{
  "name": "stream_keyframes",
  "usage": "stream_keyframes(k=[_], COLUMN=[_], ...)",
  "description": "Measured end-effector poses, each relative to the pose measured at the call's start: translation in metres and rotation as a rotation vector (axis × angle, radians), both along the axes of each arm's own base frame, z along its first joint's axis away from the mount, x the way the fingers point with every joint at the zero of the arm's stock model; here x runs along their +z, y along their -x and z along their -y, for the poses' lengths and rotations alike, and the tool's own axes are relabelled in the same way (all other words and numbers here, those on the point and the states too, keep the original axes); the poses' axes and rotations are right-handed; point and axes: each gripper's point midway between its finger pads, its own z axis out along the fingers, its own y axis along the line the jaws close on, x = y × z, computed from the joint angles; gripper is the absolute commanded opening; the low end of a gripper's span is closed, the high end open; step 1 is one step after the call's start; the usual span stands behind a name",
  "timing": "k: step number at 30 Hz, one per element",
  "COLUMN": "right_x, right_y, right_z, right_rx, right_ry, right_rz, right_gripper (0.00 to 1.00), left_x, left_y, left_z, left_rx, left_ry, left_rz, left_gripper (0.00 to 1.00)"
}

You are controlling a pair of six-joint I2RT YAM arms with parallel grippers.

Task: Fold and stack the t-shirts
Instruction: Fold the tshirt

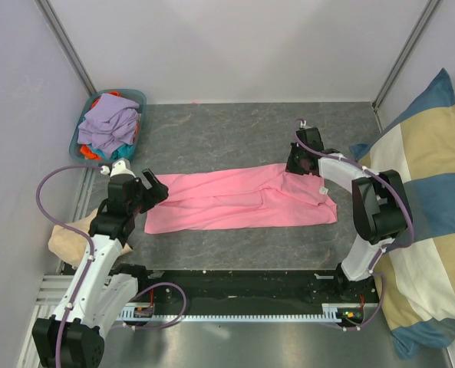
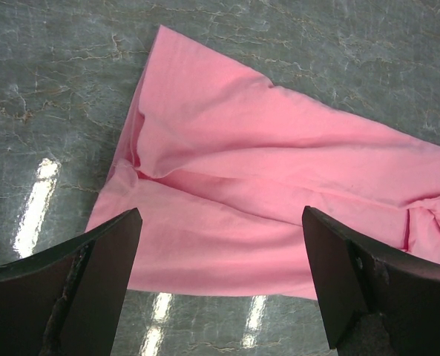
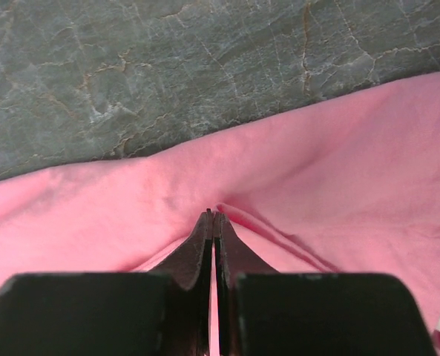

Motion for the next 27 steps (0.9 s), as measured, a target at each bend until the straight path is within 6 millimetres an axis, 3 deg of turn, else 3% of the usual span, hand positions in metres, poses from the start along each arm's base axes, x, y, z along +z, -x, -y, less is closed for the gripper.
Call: stream_keyframes(k=[10, 20, 27], right_x=[0.043, 0.028, 0.03], right_y=[0.022, 0.063, 0.087], right_z=[-0.011, -0.027, -0.04], right_rx=[0.029, 0.071, 0.1], right_ry=[-0.029, -0.025, -0.025], right_rz=[0.071, 0.01, -0.002], right_gripper=[0.03, 0.03, 0.03], left_x=[0.001, 0.008, 0.01], left_y=[0.0, 0.002, 0.002], left_z=[0.001, 0.002, 0.004], left_rx=[-0.006, -0.009, -0.021], left_ry=[0.005, 0.01, 0.019], left_rz=[0.004, 0.03, 0.037], left_gripper=[0.97, 0.97, 0.97])
